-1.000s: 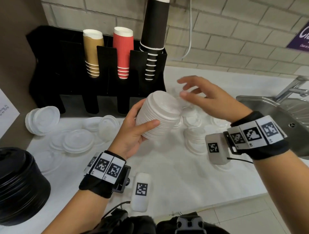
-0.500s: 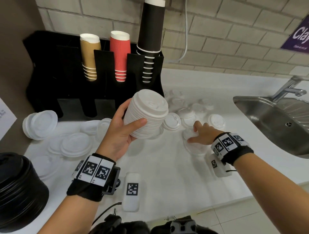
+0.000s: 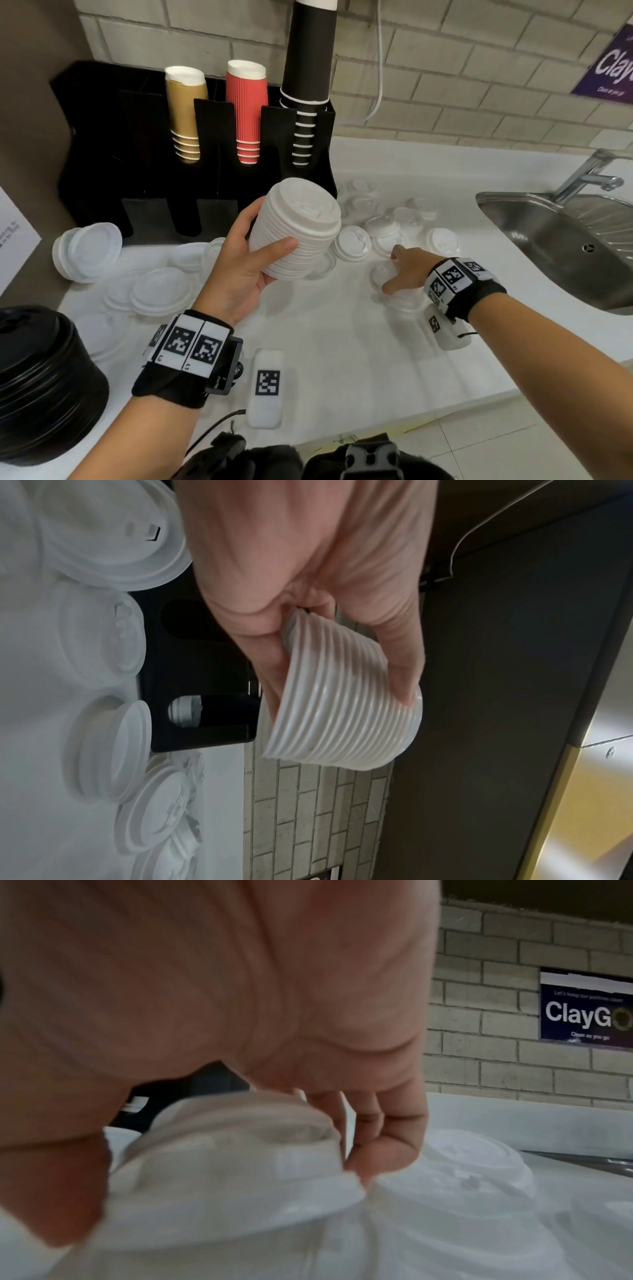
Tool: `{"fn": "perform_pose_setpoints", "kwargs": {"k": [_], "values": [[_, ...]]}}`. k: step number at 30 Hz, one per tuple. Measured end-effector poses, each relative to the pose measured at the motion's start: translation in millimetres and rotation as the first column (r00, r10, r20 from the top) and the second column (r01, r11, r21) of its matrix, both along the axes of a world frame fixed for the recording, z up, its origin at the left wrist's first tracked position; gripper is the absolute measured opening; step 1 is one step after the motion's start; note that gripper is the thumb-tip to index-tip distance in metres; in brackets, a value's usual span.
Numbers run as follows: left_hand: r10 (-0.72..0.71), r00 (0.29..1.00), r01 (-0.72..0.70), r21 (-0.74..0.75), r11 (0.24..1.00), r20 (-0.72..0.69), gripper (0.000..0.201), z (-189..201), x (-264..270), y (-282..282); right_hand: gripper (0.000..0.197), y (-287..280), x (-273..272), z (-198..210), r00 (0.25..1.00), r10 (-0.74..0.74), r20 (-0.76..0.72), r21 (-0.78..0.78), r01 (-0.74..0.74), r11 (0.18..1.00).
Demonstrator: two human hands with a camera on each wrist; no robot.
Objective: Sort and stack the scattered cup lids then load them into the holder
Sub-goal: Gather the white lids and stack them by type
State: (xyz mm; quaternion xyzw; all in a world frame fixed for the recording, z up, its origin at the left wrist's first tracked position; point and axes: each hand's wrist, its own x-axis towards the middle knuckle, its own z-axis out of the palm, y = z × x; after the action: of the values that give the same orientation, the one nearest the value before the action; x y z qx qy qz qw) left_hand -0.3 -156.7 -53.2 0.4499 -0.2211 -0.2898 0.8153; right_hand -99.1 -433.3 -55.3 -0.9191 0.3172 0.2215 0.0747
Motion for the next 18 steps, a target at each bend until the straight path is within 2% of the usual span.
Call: {"fn": "perform_pose_setpoints", "kwargs": {"k": [3, 6, 10, 14, 18], "values": [[0.01, 1.0, -0.01, -0.003, 1.0, 0.002, 0.083, 1, 2, 2, 0.078, 3, -2, 13, 0.994, 0.045, 0.101, 0.048, -0.05, 0.998], [0.032, 0.999, -0.032, -0.015, 0.999, 0.0, 0.075, 1, 6, 5, 0.078, 22, -1, 24, 0.967, 0.128, 0.222, 0.205, -0.174, 0.963], [0.049, 0.999, -0.048, -0.034, 0.998, 0.008, 0.062, 2, 9, 5, 0.078, 64, 5, 14, 0.949, 0.272, 0.158, 0.317, -0.309, 0.897], [0.056, 0.998, -0.055, -0.041, 0.998, 0.021, 0.061, 2, 9, 7, 0.079, 72, 12, 12, 0.933, 0.29, 0.212, 0.322, -0.347, 0.881], [0.062, 0.998, -0.061, -0.038, 0.997, 0.008, 0.061, -1, 8, 9, 0.1, 47, 11, 21, 0.942, 0.225, 0.249, 0.214, -0.28, 0.936]]}}
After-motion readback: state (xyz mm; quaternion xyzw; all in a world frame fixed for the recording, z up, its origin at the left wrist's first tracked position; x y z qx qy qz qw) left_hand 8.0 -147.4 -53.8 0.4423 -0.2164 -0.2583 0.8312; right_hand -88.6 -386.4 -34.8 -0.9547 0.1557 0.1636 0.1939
